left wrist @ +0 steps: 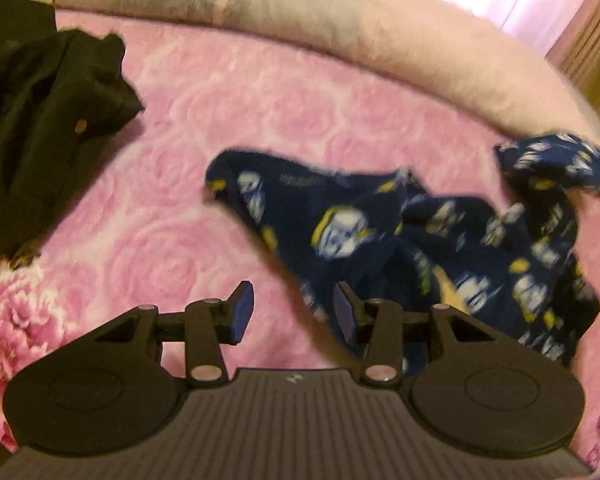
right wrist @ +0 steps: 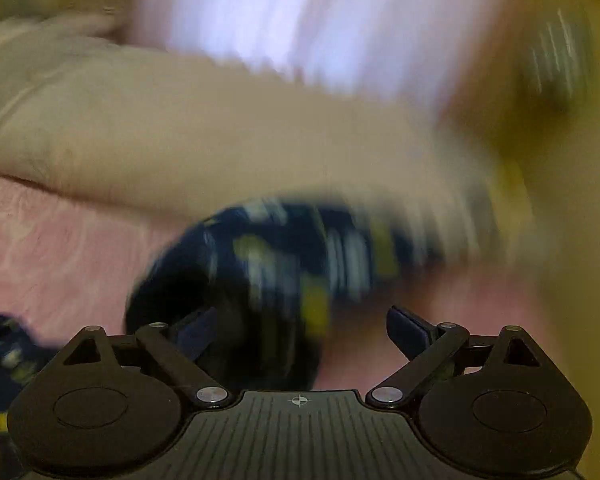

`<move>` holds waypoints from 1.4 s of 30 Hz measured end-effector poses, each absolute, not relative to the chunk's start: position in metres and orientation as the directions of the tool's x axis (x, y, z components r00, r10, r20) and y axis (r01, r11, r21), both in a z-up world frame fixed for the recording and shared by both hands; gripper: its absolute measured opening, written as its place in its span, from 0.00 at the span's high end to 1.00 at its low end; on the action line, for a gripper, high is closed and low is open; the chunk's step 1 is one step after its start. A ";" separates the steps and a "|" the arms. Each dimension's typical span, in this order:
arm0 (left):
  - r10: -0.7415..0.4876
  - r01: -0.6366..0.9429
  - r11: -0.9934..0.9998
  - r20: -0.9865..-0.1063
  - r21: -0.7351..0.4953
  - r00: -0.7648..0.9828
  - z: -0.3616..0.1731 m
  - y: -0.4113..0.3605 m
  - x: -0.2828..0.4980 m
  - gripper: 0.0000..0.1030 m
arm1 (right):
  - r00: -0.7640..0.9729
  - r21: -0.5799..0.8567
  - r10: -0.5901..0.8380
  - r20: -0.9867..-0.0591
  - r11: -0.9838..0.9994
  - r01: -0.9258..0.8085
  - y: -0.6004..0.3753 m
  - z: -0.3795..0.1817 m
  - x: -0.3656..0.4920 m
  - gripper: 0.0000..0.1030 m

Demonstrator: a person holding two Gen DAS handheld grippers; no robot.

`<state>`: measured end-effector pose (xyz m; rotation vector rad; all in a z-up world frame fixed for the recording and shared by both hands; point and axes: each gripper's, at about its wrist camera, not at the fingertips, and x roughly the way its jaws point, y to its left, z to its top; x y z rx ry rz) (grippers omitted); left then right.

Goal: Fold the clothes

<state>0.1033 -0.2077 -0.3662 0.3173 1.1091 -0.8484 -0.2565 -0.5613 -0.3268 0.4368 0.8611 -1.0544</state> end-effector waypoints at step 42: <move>-0.463 0.967 0.101 -0.872 -0.233 -0.162 -0.383 -0.326 -0.179 0.44 | 0.111 0.393 -0.620 -0.777 -0.340 0.854 -0.495 -0.339 -0.654 0.89</move>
